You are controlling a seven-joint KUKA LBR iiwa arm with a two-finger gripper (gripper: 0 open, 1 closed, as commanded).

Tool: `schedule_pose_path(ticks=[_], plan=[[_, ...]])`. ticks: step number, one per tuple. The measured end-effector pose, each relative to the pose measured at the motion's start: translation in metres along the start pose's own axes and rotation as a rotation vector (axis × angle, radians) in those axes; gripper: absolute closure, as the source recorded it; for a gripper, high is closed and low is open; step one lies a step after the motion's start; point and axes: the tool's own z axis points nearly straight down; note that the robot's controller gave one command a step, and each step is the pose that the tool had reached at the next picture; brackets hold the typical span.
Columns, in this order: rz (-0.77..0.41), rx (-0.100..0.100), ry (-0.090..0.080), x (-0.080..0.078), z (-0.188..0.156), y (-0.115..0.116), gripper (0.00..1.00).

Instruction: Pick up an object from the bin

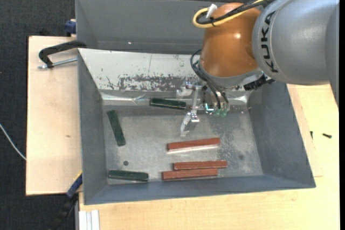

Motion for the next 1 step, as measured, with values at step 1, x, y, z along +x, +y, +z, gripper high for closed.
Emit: schedule_pose_path(ticks=[1], plan=[[0.001,0.000,-0.008,-0.0019,-0.0044,-0.0003,0.00]])
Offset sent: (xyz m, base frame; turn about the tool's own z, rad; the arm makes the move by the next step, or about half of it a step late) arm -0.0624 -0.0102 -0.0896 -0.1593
